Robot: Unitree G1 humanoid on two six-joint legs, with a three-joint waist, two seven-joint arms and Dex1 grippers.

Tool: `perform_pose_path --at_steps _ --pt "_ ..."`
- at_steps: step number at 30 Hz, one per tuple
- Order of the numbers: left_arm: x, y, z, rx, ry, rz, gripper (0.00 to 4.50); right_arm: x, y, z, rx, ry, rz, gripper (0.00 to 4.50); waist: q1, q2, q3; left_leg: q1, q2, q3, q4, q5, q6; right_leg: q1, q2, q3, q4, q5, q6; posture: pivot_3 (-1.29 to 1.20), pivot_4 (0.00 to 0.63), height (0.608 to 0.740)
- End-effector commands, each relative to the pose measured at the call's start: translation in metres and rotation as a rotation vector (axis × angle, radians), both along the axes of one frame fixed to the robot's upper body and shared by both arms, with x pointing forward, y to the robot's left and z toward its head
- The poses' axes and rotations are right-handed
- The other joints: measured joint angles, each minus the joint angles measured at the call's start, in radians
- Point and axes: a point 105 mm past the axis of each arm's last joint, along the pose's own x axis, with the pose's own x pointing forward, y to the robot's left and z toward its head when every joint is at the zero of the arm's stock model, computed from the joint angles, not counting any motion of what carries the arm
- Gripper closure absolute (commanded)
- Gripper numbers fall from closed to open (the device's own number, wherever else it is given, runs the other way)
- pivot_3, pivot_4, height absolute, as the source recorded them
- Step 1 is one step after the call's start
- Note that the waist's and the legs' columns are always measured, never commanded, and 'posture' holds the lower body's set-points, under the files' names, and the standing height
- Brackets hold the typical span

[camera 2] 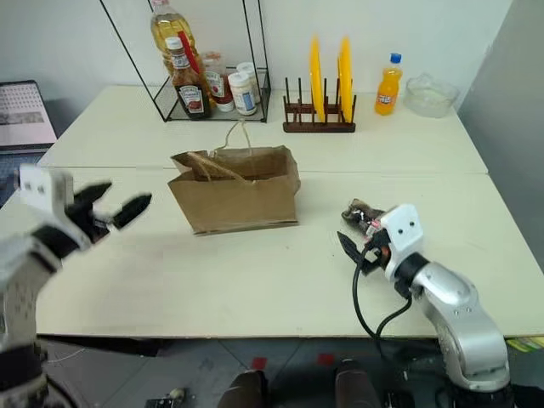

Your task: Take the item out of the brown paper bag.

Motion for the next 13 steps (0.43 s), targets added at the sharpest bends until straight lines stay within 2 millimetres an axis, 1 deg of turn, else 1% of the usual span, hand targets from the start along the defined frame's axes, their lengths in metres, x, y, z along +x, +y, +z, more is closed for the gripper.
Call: perform_pose_path --at_steps 1,4,8,10,13 --pt "-0.019 -0.026 0.004 0.021 -0.038 0.005 0.02 -0.011 -0.001 0.004 0.026 -0.018 -0.077 0.0 0.012 -0.002 -0.001 0.0 0.0 0.0 0.0 0.0 0.0 0.0 0.0 0.0 0.0 0.0 0.0 0.0 0.15 0.74" --pt "-0.029 -0.046 -0.027 0.026 0.019 0.015 0.02 -0.016 -0.005 -0.007 0.045 0.035 -0.124 0.0 0.019 -0.002 -0.002 0.002 0.0 0.0 0.0 0.0 0.0 0.003 0.0 0.0 0.0 0.0 0.0 0.0 0.15 0.74" --pt "-0.036 -0.059 -0.063 0.011 0.07 0.071 0.02 -0.018 -0.016 -0.022 0.042 0.082 -0.216 0.0 0.021 -0.002 -0.002 0.005 0.0 0.0 0.0 0.0 0.0 0.005 0.0 0.0 -0.001 0.0 -0.001 0.0 0.15 0.74" --pt "-0.038 -0.069 -0.075 -0.006 0.082 0.082 0.02 -0.02 -0.017 -0.026 0.063 0.099 -0.244 0.0 0.021 -0.002 -0.002 0.005 0.0 0.0 0.0 0.0 0.0 0.005 0.0 0.0 -0.001 -0.001 -0.001 0.0 0.15 0.74" --pt "-0.038 -0.084 -0.084 -0.039 0.086 0.078 0.02 -0.021 -0.021 -0.029 0.074 0.104 -0.276 0.0 0.022 -0.002 -0.003 0.004 0.0 0.0 0.0 0.0 0.0 0.005 0.0 0.0 -0.001 -0.001 -0.001 0.0 0.15 0.74"
